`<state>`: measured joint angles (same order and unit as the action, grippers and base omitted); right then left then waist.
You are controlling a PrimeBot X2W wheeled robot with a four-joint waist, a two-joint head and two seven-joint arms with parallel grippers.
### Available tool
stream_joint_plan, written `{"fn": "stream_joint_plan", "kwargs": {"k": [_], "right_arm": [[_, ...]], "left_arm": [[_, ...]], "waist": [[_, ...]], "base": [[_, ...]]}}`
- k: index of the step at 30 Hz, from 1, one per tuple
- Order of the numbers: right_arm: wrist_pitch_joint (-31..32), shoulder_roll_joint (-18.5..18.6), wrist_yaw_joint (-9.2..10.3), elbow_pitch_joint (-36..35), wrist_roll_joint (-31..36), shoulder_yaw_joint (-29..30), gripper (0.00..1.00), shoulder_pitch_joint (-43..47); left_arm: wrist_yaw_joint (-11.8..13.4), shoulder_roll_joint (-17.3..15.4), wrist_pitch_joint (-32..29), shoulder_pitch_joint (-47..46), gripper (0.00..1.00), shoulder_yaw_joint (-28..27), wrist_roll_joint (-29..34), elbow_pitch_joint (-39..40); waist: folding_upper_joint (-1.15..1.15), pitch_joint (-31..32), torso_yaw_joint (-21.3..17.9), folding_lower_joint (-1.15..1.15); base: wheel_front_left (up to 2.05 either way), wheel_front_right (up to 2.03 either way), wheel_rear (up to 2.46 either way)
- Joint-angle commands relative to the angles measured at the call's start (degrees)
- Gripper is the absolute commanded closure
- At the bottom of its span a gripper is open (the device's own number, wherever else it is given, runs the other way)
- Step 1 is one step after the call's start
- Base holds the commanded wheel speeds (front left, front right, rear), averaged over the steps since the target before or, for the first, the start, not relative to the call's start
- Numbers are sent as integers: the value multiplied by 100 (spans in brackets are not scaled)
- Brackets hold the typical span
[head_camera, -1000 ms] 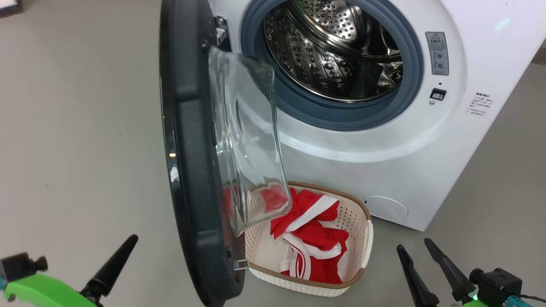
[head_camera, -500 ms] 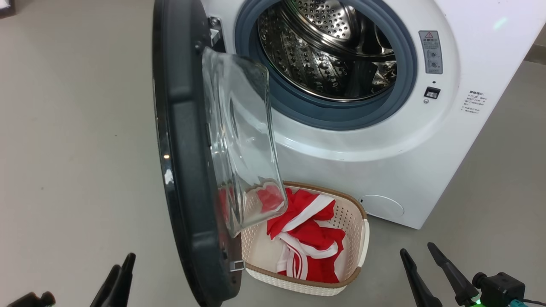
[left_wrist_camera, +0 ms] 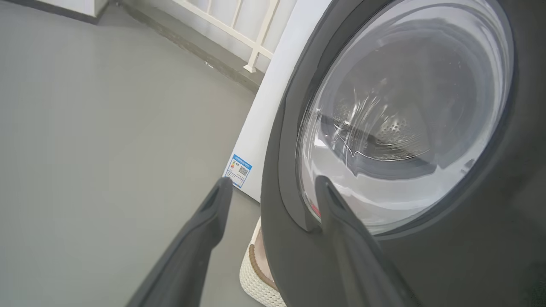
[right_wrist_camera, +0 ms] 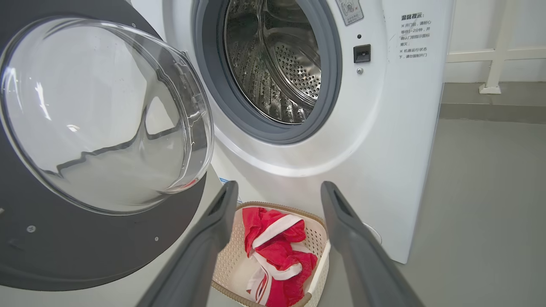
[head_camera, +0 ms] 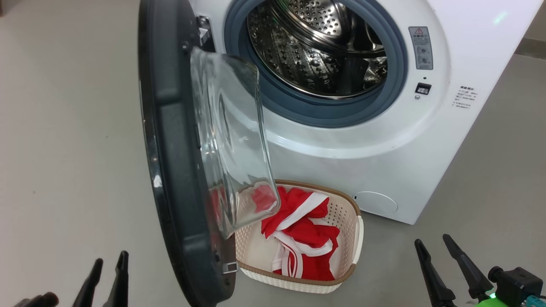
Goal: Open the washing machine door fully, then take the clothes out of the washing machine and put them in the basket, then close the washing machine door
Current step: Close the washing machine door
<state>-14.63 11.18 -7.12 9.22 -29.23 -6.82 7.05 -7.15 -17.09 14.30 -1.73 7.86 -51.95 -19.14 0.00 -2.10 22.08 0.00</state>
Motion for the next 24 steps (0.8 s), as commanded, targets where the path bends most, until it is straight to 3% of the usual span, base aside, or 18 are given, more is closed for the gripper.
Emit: {"fn": "stream_joint_plan", "kwargs": {"k": [1, 7, 13, 16, 24], "right_arm": [[-37, 119, -36, -162, -8, -67, 0, -50], [-37, 103, -36, -206, -4, 36, 0, -30], [-37, 85, -36, -245, 1, 154, 0, 18], [-37, 70, -36, -248, 4, 206, 0, 40], [-37, 27, -36, -187, 15, 210, 0, 62]], "left_arm": [[-34, -20, 68, -29, 0, -419, 425, 148], [-34, 505, 69, 110, 0, -1014, 2369, 417], [-34, 937, 69, 210, 0, -1506, 3684, 859], [-34, 1130, 69, 331, 0, -1661, 3986, 940], [-34, 1286, 70, 437, 0, -1755, 4081, 808]], "waist": [[0, -17, -35, 0], [0, -55, -87, 0], [0, -63, -95, 0], [0, -53, -104, 0], [0, -36, -92, 0]], "base": [[0, 0, 0], [0, 0, 0], [0, 0, 0], [0, 0, 0], [0, 0, 0]]}}
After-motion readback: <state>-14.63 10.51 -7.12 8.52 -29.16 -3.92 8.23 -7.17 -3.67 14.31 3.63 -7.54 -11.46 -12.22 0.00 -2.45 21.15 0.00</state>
